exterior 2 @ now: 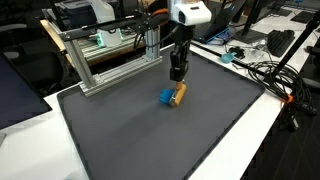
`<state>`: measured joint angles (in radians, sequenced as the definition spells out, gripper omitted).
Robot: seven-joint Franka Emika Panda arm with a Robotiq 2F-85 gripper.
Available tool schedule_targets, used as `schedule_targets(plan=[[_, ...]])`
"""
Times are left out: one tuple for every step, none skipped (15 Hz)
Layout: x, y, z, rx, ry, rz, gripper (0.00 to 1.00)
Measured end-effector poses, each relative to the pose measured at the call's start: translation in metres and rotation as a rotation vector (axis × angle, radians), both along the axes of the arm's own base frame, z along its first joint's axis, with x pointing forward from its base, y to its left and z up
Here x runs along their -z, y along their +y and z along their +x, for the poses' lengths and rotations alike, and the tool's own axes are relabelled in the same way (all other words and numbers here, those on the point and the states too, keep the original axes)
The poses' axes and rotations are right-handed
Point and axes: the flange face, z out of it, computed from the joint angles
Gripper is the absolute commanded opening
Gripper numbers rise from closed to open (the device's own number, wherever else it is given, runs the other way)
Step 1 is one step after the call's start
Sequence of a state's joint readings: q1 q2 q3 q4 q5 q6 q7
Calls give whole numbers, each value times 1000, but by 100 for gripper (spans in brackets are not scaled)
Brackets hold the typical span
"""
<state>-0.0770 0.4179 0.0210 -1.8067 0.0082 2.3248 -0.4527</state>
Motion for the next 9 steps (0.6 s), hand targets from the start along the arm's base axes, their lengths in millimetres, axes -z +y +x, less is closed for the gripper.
schedule_targets(plan=[[0, 0, -1, 0, 12, 1, 22], [1, -1, -2, 1, 22, 1, 22], [2, -1, -3, 2, 27, 1, 22], [2, -2, -3, 2, 27, 1, 22], [2, -2, -3, 3, 27, 1, 22], [2, -3, -3, 3, 25, 0, 22], [2, -3, -3, 2, 24, -3, 22], [3, -4, -3, 1, 26, -7, 22], [4, -5, -3, -1, 28, -12, 22]])
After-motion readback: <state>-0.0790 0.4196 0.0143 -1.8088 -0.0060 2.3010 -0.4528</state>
